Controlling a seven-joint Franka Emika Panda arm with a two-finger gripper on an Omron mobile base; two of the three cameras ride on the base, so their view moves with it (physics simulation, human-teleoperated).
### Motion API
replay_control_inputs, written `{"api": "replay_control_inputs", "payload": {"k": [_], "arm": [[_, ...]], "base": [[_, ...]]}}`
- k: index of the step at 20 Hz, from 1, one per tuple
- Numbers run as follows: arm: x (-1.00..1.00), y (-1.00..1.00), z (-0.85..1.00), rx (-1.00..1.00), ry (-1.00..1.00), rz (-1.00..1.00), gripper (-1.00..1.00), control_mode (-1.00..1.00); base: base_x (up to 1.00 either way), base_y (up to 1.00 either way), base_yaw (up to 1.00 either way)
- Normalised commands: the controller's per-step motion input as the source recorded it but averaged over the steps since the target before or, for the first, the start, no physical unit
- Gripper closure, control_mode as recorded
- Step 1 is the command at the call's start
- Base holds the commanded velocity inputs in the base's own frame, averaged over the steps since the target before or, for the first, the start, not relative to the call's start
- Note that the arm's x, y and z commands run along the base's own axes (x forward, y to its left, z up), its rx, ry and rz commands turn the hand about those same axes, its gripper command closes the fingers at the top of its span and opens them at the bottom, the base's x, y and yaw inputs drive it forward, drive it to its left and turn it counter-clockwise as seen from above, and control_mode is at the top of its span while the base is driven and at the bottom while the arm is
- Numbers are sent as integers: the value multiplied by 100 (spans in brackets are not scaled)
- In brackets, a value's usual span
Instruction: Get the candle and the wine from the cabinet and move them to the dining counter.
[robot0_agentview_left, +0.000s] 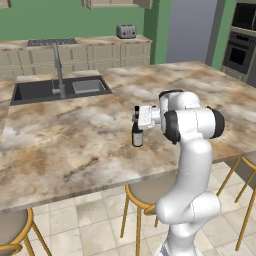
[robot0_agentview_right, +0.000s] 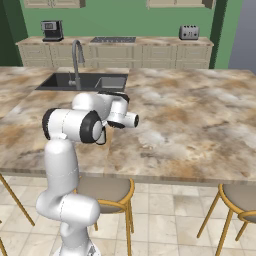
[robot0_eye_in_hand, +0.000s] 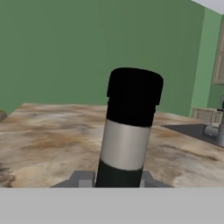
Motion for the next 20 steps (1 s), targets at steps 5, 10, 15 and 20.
{"api": "replay_control_inputs", "payload": {"k": [5, 10, 15, 20], "arm": [[0, 0, -11, 0, 0, 0, 100, -100], [0, 0, 0, 0, 0, 0, 100, -100], [0, 0, 0, 0, 0, 0, -100, -100], [0, 0, 0, 0, 0, 0, -100, -100]], "base": [[0, 0, 0], [0, 0, 0], [0, 0, 0], [0, 0, 0]]}}
